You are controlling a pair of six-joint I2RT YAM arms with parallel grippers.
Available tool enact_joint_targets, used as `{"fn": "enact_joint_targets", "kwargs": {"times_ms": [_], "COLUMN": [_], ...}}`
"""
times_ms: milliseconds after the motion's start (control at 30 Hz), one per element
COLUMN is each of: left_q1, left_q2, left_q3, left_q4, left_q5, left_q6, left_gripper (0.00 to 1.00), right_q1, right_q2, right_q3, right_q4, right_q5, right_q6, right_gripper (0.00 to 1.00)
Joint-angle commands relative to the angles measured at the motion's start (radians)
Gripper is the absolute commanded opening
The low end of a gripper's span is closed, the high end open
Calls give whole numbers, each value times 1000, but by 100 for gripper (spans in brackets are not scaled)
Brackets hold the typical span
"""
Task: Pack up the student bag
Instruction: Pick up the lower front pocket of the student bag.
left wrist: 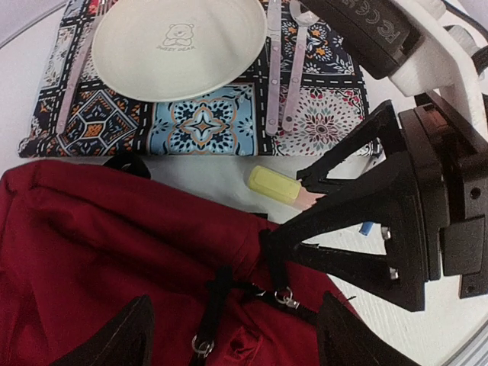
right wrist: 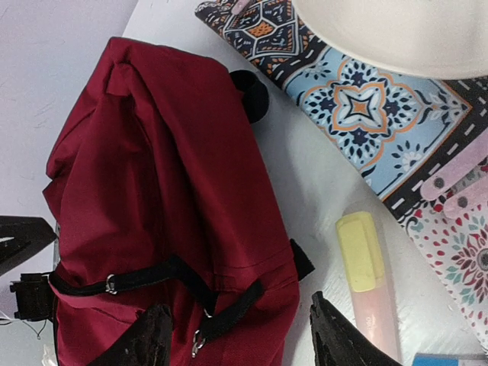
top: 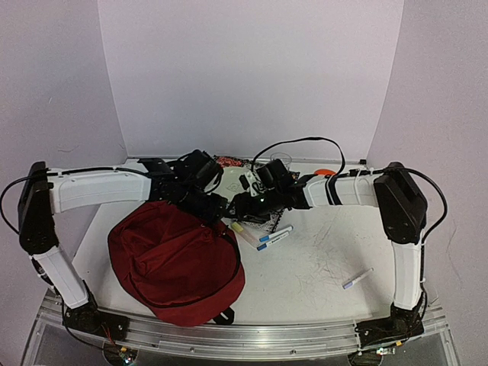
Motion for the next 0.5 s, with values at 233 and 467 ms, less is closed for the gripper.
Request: {"fn": "enact_joint_targets", "kwargs": {"times_ms": [233,467], "left_q1": [-3,-3], "left_q2": [225,305], "left_q3": [268,344], "left_q4": [-257,-356], "left_q5": [8,-72], "left_q6": [83,135], "left_gripper": [72,68], "right_q1": [-35,-41], "right_q2": [-105,-123], "right_q3": [-118,-140], "right_q4": [-3,-4], "right_q5": [82,115], "right_q6": [-8,-7], "right_gripper": [67,67]}}
